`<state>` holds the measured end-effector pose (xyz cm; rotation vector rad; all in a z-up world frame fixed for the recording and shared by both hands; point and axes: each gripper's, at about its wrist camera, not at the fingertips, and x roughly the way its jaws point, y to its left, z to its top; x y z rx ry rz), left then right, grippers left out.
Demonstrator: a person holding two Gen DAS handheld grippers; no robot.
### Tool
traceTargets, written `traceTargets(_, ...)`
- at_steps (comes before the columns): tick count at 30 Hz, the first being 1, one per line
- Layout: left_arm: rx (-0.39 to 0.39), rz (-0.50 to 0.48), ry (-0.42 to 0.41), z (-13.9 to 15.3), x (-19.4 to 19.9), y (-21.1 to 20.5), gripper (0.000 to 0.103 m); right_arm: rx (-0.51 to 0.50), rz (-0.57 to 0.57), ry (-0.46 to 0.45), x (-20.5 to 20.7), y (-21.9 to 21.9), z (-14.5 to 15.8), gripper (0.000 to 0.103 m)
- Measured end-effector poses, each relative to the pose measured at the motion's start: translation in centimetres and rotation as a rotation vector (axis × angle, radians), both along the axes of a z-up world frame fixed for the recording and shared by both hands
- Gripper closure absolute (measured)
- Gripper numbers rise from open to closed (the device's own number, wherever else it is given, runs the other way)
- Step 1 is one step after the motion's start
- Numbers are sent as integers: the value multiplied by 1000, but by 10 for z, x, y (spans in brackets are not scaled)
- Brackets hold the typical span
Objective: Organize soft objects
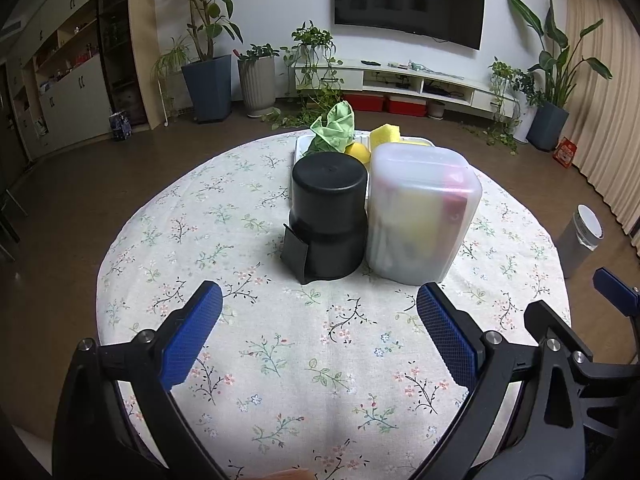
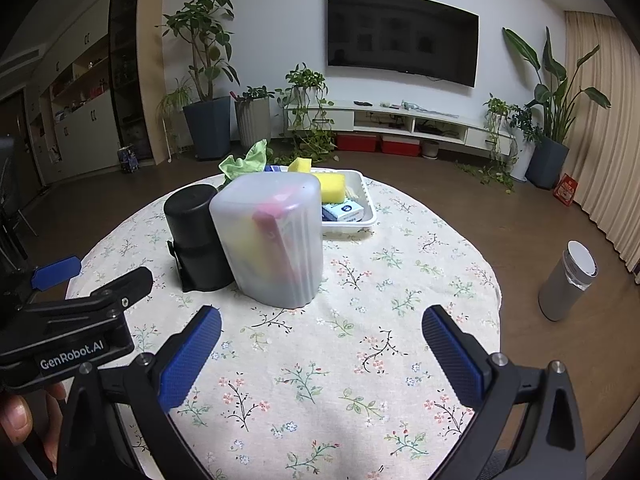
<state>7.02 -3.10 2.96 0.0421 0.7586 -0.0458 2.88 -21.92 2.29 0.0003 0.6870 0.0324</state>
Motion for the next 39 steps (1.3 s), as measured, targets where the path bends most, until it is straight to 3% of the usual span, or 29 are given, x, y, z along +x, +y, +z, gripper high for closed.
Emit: traceTargets(39, 8, 20, 7, -9, -1, 2, 4, 2, -26, 23, 6, 1, -4, 0)
